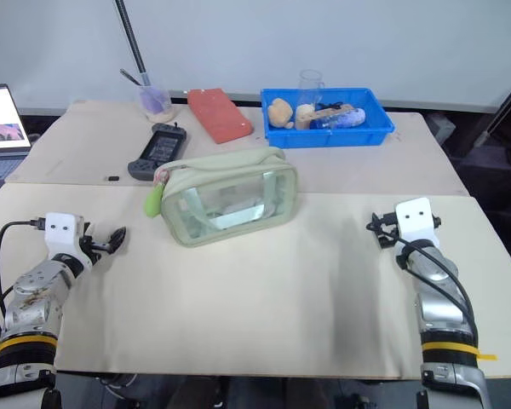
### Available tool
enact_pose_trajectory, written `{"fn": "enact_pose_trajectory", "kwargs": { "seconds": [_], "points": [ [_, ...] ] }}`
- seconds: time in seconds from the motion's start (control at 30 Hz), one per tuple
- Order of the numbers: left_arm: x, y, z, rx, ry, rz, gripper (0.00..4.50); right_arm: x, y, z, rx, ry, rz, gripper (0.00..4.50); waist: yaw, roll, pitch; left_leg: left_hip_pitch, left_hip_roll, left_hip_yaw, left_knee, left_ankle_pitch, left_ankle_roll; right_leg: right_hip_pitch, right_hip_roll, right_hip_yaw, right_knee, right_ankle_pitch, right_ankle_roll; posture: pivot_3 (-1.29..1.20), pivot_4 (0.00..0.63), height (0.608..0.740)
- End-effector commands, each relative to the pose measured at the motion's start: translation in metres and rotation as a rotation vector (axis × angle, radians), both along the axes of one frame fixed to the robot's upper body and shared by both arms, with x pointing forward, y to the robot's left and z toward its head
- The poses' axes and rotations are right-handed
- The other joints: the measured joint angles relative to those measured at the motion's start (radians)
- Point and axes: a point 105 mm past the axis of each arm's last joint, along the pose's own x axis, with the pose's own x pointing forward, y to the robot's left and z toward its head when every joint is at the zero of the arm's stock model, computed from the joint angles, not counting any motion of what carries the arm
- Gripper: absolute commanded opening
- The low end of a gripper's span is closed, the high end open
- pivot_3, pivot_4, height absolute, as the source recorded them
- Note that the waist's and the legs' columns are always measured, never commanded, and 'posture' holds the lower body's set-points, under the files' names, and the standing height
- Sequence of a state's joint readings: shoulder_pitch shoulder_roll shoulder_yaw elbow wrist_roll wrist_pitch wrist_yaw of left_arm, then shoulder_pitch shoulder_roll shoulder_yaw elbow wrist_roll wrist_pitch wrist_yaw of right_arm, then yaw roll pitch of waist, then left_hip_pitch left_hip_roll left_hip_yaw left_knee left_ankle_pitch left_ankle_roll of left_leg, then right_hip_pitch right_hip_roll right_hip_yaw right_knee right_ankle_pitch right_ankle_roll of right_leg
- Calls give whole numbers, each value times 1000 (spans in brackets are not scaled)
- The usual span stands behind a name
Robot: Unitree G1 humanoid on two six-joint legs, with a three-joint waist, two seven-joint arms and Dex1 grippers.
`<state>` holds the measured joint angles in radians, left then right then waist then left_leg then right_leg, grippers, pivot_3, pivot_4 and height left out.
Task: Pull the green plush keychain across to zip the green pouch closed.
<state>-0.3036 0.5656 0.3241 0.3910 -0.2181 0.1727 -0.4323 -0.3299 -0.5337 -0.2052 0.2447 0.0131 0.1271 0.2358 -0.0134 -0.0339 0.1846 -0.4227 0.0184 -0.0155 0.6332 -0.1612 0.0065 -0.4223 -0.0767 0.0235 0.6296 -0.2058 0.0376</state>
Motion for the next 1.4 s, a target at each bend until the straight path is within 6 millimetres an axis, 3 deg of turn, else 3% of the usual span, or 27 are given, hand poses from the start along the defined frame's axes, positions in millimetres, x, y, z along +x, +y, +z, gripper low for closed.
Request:
{"fn": "enact_pose_trajectory", "kwargs": {
  "seconds": [0.03,0.17,0.33,0.47,0.53,0.6,0.7,0.8,0.9,1.03,1.13,1.37,1.4],
  "points": [
    [-1,1,18,15,-49,-23,4489,0,-4,19,-33,-68,-4,4472,0,0,0,0,0,0,0,0,0,0,0,0,0,0,0,0,150,740],
    [-6,5,42,-17,-113,-64,4489,3,-3,33,-53,-82,39,4472,-1,0,0,0,0,0,0,0,0,0,0,0,0,0,0,0,150,740],
    [-15,-18,99,25,-167,-290,4489,7,18,75,-109,-50,300,4472,-4,1,0,-1,0,0,0,0,0,-1,0,0,0,0,0,0,150,740],
    [-17,-74,168,92,-231,-563,4489,4,41,108,-143,14,553,4472,1,0,1,-1,1,0,0,0,0,-1,1,-1,-1,-3,3,0,150,740],
    [-18,-99,185,136,-229,-663,4489,0,54,124,-125,16,650,4472,4,0,1,-2,2,0,1,0,0,0,0,-3,-1,-4,4,0,150,740],
    [-21,-136,197,221,-203,-800,4489,-10,76,148,-114,0,770,4472,2,0,1,-2,1,0,1,0,0,1,0,-2,-2,-4,5,0,150,740],
    [-26,-186,204,334,-177,-949,4489,-26,108,174,-121,-8,897,4472,1,0,1,-3,0,1,1,0,0,0,0,-1,-2,-3,6,0,150,740],
    [-22,-218,201,437,-179,-1006,4489,-46,139,190,-72,-10,1007,4472,-1,0,1,-4,0,0,0,0,0,-1,0,-1,-1,-4,5,0,150,740],
    [-12,-229,188,535,-140,-1009,4489,-61,159,191,-64,1,1059,4472,-6,0,1,-3,1,0,-1,0,1,-2,1,-1,-1,-4,4,0,150,740],
    [0,-223,167,694,-94,-1002,4489,-70,168,193,-65,-11,1056,4472,-3,0,1,-4,1,0,-1,0,1,-3,1,-1,0,-4,4,0,150,740],
    [6,-217,163,766,-87,-991,3627,-73,167,193,-65,-10,1040,4500,0,0,1,-4,1,1,0,0,1,-3,0,-1,0,-4,4,0,150,740],
    [8,-213,153,834,-67,-1031,244,-75,165,193,-80,-15,1013,4500,2,0,1,-7,1,1,1,0,1,-4,0,-2,-1,-4,3,0,150,740],
    [8,-214,154,834,-73,-1036,15,-75,166,193,-84,-15,1011,4500,2,0,1,-7,1,1,1,0,1,-4,0,-2,-1,-4,3,0,150,740]
  ]
}}
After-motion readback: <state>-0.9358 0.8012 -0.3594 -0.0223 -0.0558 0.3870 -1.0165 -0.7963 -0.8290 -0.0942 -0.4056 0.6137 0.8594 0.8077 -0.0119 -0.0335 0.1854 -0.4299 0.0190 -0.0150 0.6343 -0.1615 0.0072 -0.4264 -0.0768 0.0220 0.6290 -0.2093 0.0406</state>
